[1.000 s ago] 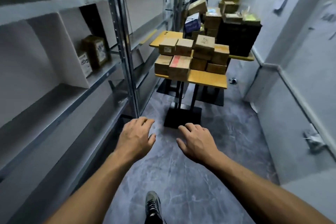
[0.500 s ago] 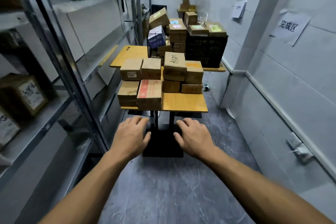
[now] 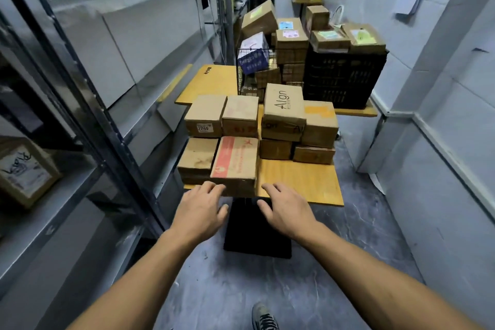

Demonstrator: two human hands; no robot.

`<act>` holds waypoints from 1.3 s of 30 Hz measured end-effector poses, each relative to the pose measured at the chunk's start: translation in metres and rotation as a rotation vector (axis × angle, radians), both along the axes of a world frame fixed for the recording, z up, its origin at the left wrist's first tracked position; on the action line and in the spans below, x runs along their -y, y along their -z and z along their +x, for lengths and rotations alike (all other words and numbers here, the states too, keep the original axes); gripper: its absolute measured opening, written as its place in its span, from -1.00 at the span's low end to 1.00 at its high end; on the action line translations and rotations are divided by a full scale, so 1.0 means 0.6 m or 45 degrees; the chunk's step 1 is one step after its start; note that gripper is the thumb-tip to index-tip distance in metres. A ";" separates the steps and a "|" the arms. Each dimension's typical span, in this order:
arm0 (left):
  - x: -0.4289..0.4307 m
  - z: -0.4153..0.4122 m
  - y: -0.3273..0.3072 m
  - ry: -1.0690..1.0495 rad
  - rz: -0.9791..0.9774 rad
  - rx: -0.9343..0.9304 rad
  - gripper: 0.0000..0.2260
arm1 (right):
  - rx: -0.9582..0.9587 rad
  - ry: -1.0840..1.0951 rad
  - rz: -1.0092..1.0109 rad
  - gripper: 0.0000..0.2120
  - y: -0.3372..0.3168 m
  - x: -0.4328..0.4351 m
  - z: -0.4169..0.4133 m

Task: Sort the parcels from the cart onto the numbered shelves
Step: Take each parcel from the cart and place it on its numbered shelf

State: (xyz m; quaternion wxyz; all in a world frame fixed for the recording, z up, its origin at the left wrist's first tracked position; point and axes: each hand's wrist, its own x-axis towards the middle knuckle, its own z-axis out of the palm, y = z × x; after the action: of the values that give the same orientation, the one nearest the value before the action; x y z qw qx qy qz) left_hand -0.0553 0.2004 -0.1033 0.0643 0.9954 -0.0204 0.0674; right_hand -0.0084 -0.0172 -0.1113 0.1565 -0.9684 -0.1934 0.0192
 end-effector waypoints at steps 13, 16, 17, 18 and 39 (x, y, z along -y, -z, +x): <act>-0.023 0.218 0.080 -0.308 -0.121 -0.346 -0.61 | -0.497 0.089 0.332 -0.50 0.107 -0.086 0.248; -0.022 0.230 0.097 -0.351 -0.259 -0.356 -0.60 | -0.583 0.107 0.434 -0.48 0.126 -0.090 0.255; -0.020 0.229 0.103 -0.360 -0.311 -0.349 -0.59 | -0.601 0.114 0.472 -0.48 0.131 -0.089 0.254; -0.019 0.227 0.110 -0.365 -0.355 -0.323 -0.59 | -0.611 0.125 0.503 -0.48 0.134 -0.086 0.250; 0.015 0.177 0.118 -0.405 -0.944 -0.122 -0.53 | -0.760 0.225 0.915 -0.42 0.121 -0.048 0.226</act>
State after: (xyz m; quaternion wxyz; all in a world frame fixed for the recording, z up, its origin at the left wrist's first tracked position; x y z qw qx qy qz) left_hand 0.0512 0.1913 -0.1742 0.4084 0.8976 0.1624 0.0328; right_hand 0.1274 0.0114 -0.1841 0.5315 -0.8177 -0.0515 0.2151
